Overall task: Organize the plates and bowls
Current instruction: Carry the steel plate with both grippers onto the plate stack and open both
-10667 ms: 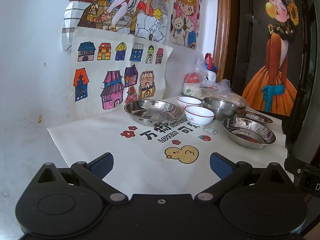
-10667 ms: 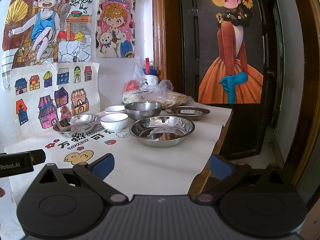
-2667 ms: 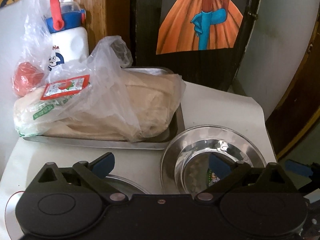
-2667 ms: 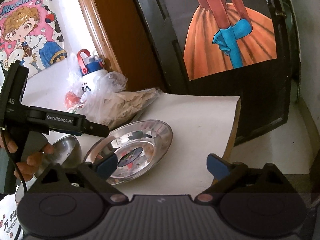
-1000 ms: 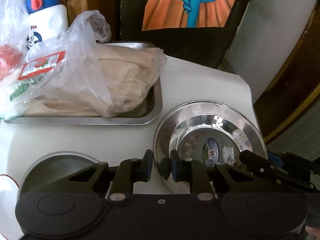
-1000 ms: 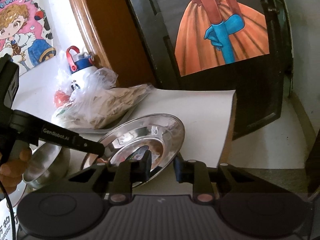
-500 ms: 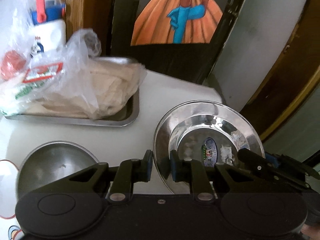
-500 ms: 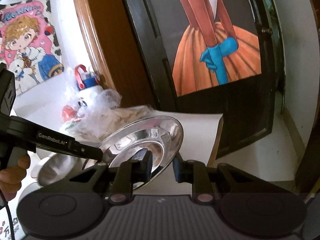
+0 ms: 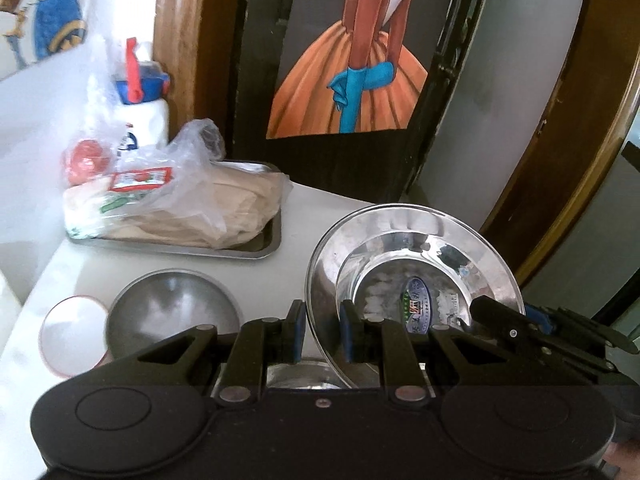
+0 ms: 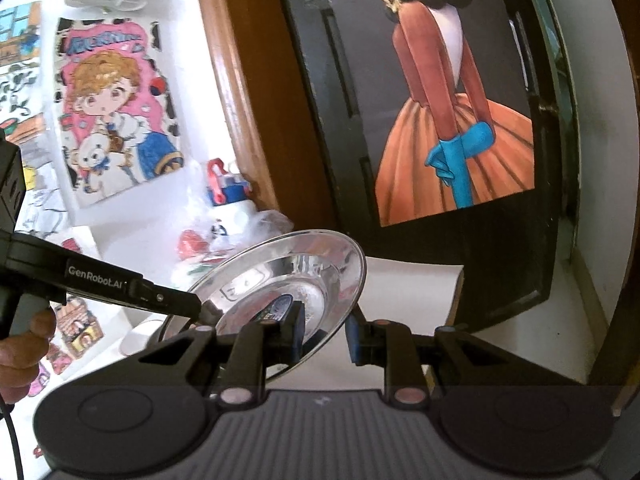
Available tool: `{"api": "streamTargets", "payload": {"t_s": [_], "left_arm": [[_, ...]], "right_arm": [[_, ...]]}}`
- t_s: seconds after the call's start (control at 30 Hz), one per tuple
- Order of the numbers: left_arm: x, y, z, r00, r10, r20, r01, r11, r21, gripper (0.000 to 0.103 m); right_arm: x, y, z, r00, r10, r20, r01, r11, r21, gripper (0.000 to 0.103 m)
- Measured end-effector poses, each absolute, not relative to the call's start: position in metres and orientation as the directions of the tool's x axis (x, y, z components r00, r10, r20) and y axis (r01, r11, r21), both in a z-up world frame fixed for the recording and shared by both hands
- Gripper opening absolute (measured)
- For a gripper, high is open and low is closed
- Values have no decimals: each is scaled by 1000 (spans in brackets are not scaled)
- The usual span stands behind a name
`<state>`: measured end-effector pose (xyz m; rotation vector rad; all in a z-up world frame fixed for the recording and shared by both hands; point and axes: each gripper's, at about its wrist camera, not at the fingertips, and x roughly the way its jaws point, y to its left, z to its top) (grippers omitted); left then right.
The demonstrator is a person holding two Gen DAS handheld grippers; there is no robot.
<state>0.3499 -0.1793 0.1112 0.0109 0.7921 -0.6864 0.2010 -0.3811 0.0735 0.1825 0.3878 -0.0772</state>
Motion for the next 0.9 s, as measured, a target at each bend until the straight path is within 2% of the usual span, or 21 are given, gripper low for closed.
{"api": "streamTargets", "payload": {"t_s": [0.27, 0.9], "left_arm": [[312, -143, 114, 537, -537, -651, 538, 812, -226, 19], [288, -101, 47, 517, -497, -697, 414, 858, -304, 19]], "right_arm": [[180, -352, 74, 921, 0, -390, 61, 988, 143, 25], [184, -319, 26, 863, 16, -505, 16, 998, 59, 25]]}}
